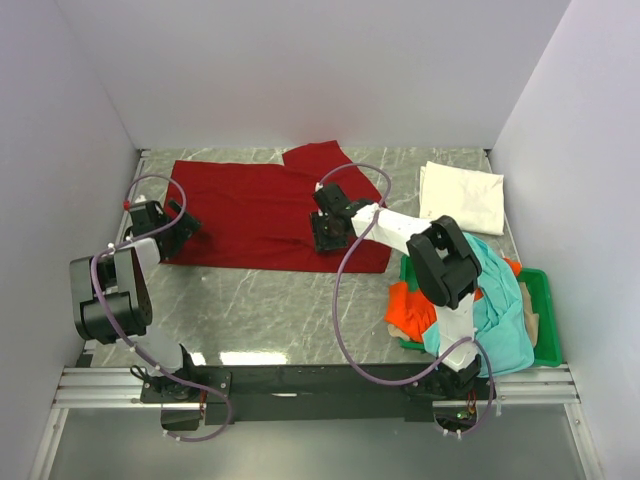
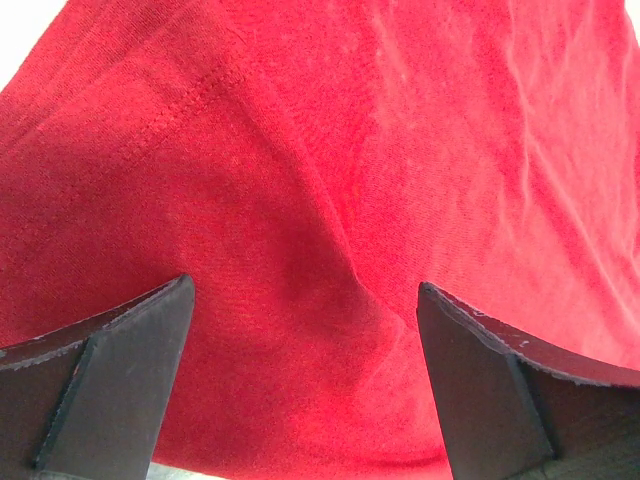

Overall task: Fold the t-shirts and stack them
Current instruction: Fold the tshirt

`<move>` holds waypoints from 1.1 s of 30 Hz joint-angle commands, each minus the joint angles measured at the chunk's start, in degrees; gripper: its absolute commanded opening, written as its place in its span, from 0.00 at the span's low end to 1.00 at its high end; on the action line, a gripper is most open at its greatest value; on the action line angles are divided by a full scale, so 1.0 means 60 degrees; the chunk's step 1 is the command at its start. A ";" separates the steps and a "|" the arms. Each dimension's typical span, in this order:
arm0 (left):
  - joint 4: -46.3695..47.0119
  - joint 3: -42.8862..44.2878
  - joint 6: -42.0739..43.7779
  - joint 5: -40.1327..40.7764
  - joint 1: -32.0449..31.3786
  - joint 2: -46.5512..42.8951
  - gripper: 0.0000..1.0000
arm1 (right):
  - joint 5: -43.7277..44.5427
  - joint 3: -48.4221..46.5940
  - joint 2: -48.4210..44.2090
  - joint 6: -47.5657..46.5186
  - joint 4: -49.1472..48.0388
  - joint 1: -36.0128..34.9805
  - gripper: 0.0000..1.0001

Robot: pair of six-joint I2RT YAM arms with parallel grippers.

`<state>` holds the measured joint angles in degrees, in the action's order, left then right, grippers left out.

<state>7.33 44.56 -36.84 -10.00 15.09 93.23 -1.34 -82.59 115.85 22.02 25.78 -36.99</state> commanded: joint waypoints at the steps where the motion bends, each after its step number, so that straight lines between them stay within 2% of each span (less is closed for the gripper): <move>1: 0.0404 -0.0145 0.0193 -0.0310 0.0180 -0.0290 1.00 | 0.0063 -0.0210 0.0115 -0.0023 -0.0005 0.0057 0.48; 4: 0.0506 -0.0189 0.0178 -0.0369 0.0253 -0.0246 1.00 | 0.0092 -0.0254 0.0202 -0.0052 0.0009 0.0042 0.48; 7: 0.0594 -0.0233 0.0163 -0.0384 0.0268 -0.0187 0.99 | 0.0107 -0.0429 0.0407 -0.0066 0.0112 0.0043 0.43; 10: 0.0624 -0.0248 0.0163 -0.0413 0.0312 -0.0099 0.99 | 0.0107 -0.0532 0.0554 -0.0096 0.0200 0.0042 0.33; 11: 0.0638 -0.0248 0.0163 -0.0442 0.0355 -0.0099 1.00 | 0.0136 -0.0547 0.0554 -0.0096 0.0215 0.0042 0.26; 14: 0.0682 -0.0263 0.0134 -0.0487 0.0400 -0.0055 0.99 | 0.0209 -0.0489 0.0365 -0.0052 0.0274 0.0042 0.18; 17: 0.0711 -0.0306 0.0119 -0.0516 0.0429 -0.0040 1.00 | 0.0502 -0.0663 0.0174 -0.0096 0.0463 0.0043 0.16; 28: 0.0829 -0.0497 0.0076 -0.0706 0.0619 -0.0070 0.99 | 0.0986 -0.2127 0.0349 -0.0418 0.1533 0.0071 0.16; 33: 0.0872 -0.0541 0.0061 -0.0750 0.0692 -0.0055 0.99 | 0.1015 -0.3152 0.0861 -0.0579 0.1855 0.0072 0.11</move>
<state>11.79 42.35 -36.93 -14.20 18.55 93.23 3.38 -96.79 119.17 19.92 35.18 -36.95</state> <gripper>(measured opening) 0.995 0.119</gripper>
